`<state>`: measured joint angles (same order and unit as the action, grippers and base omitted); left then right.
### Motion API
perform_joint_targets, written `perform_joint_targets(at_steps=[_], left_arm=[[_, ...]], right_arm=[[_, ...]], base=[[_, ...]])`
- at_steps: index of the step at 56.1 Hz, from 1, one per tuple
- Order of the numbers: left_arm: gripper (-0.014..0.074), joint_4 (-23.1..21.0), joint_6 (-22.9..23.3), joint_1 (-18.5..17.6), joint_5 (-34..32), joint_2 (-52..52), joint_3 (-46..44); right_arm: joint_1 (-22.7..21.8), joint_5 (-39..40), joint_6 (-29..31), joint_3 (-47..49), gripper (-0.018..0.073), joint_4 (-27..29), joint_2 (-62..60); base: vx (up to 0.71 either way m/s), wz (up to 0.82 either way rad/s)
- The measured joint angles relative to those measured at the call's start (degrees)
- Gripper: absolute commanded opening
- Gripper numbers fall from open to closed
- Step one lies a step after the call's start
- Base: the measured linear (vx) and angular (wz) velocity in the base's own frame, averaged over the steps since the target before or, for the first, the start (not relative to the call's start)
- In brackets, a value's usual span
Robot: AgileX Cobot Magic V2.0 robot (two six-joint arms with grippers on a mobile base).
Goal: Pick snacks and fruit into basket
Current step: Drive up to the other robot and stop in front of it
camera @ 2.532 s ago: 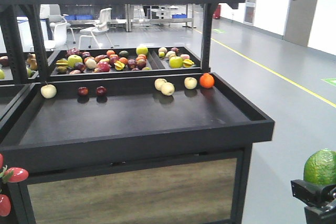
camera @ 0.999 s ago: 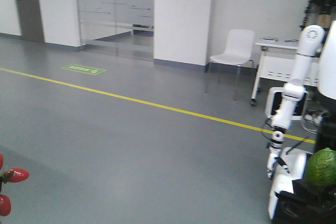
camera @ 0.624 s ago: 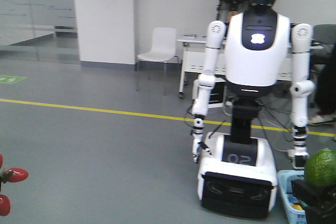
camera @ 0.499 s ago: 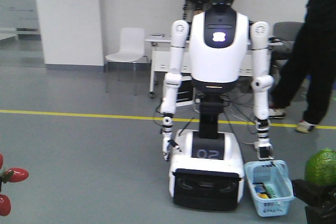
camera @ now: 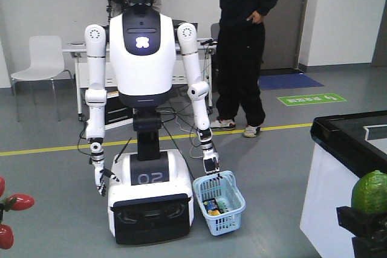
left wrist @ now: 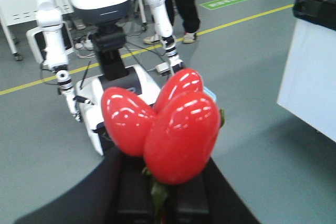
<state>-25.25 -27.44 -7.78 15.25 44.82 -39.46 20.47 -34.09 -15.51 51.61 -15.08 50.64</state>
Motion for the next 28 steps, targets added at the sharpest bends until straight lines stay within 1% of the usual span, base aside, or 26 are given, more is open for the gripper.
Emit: perform_joint_targets(at_steps=[14,28], left_arm=[[0.0000,0.0,0.0,0.0,0.0,0.0,0.0],[0.0000,0.0,0.0,0.0,0.0,0.0,0.0]], right_arm=[[0.0,0.0,0.0,0.0,-0.0008,0.0,0.0],[0.0,0.0,0.0,0.0,-0.0008,0.0,0.0]], base=[[0.08,-0.25],[0.12,-0.15]])
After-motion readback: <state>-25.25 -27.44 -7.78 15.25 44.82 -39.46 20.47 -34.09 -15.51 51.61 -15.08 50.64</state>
